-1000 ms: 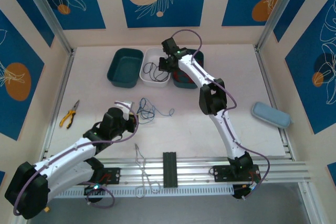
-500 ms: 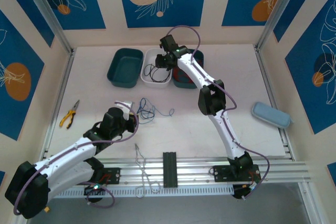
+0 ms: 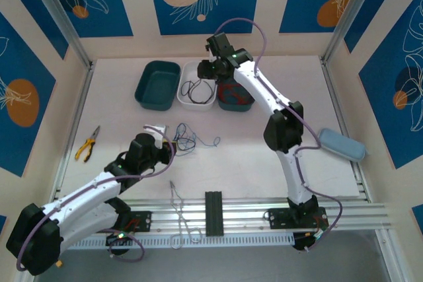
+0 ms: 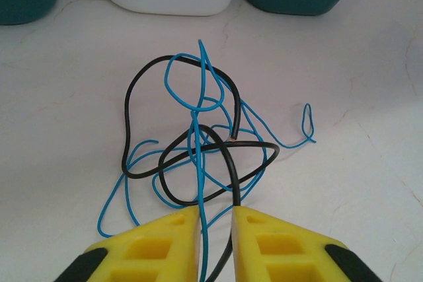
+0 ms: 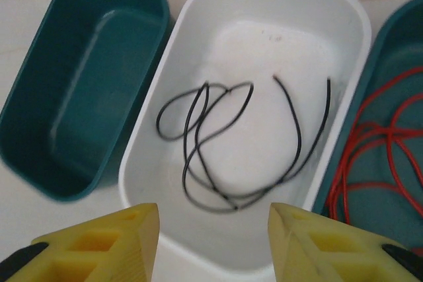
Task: Untangle the cables
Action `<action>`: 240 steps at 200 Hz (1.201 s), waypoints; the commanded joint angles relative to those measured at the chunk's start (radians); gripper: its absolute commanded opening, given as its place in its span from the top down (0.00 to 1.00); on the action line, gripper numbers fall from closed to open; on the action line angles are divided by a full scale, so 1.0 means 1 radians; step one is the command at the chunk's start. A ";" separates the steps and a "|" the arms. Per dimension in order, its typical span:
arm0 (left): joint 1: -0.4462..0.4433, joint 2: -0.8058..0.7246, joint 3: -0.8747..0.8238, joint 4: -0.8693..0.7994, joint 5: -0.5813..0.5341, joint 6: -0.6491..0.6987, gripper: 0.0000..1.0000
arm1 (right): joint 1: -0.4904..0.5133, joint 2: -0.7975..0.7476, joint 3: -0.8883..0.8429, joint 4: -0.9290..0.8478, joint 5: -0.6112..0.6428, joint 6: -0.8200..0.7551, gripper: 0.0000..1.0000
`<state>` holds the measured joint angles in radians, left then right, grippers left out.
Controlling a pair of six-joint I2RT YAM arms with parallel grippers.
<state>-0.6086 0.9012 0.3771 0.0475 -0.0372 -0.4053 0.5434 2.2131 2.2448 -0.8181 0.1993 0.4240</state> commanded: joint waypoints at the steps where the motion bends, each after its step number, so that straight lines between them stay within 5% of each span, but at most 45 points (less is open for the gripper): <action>1: 0.009 0.013 0.040 -0.010 0.003 -0.030 0.80 | 0.037 -0.135 -0.197 0.082 -0.004 0.023 0.52; 60: 0.025 0.097 0.078 -0.007 0.032 -0.086 0.82 | 0.117 -0.493 -0.746 0.284 -0.063 0.099 0.51; 107: 0.048 0.229 0.097 0.104 0.112 -0.123 0.86 | 0.229 -0.643 -0.976 0.327 -0.050 0.272 0.51; 164: 0.057 0.360 0.103 0.223 0.188 -0.182 0.89 | 0.272 -0.597 -1.033 0.367 -0.108 0.423 0.52; 240: 0.061 0.357 0.053 0.250 0.180 -0.212 0.90 | 0.273 -0.412 -0.893 0.343 -0.163 0.435 0.60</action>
<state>-0.5594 1.2644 0.4480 0.2691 0.1234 -0.5995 0.8169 1.7668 1.2957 -0.4702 0.0891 0.8482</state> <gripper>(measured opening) 0.106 0.417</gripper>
